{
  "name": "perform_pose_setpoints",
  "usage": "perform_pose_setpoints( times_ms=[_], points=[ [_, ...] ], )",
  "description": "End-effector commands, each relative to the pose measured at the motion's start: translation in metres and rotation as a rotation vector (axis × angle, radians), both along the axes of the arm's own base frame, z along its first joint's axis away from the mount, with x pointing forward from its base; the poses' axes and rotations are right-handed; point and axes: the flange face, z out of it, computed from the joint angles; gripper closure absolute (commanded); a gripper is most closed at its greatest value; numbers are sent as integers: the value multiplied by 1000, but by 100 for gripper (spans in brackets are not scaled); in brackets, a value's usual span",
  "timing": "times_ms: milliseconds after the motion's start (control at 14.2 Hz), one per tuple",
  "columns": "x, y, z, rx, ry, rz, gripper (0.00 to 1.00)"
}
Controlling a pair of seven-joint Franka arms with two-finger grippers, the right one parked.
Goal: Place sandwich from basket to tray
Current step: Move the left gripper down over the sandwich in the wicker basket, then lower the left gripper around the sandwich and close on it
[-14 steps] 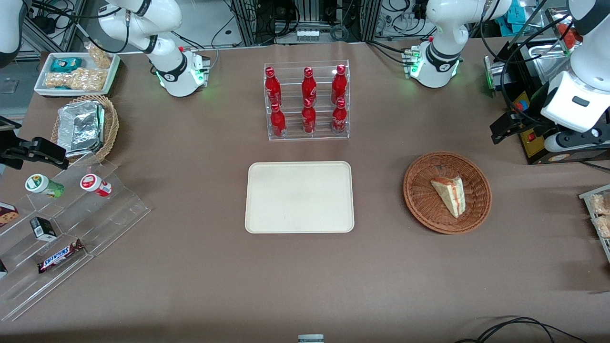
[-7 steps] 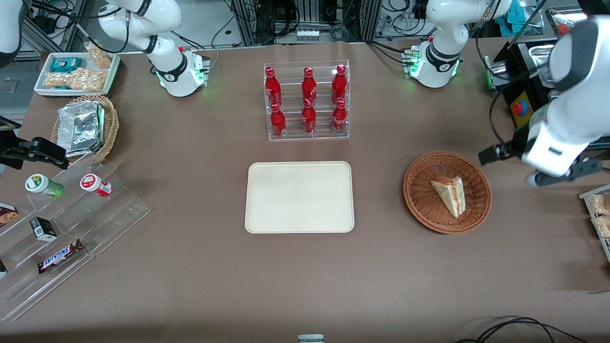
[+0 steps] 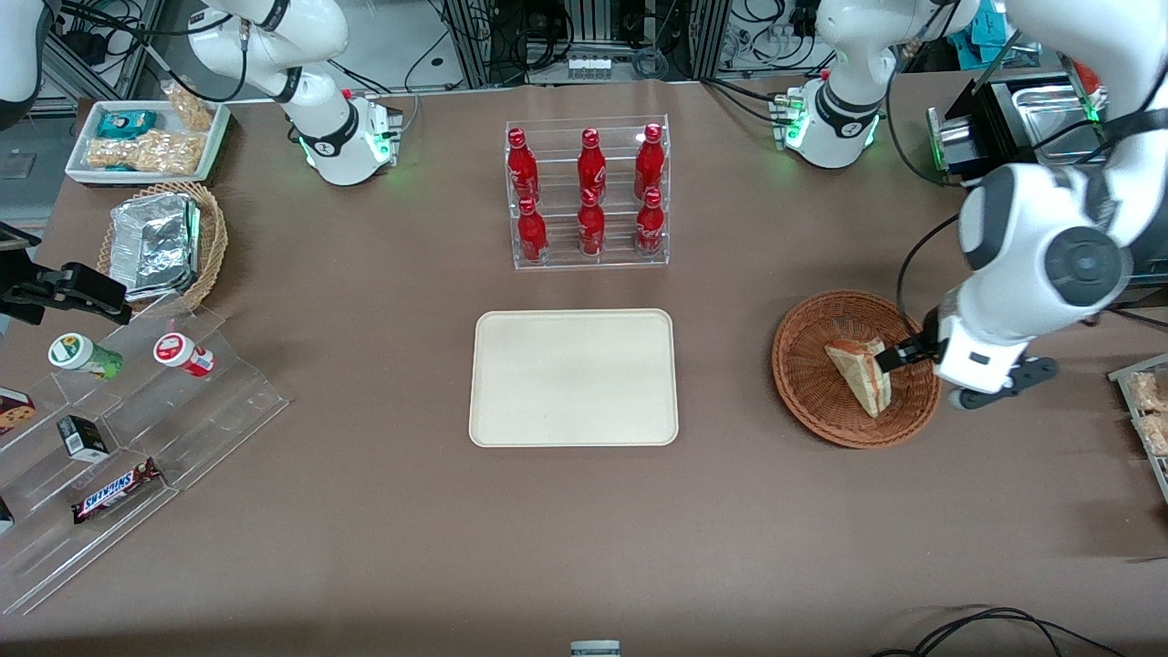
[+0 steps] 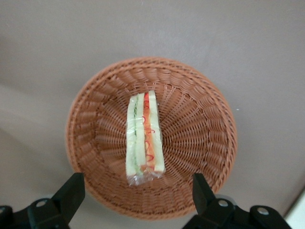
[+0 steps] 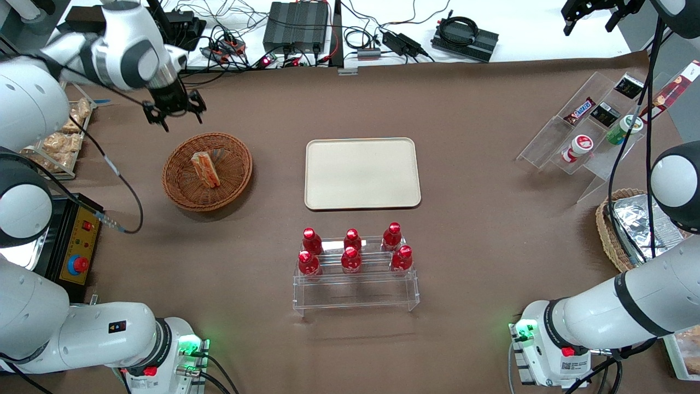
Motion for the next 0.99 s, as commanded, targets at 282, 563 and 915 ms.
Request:
perform_pose_setpoints(
  times_ms=[282,563,915],
  points=[
    [-38,22,-51,14,-40,75,0],
    [-34,21,-74,-9,-60,93,0],
    [-30,19,-93,-25,-74,110,0]
  ],
)
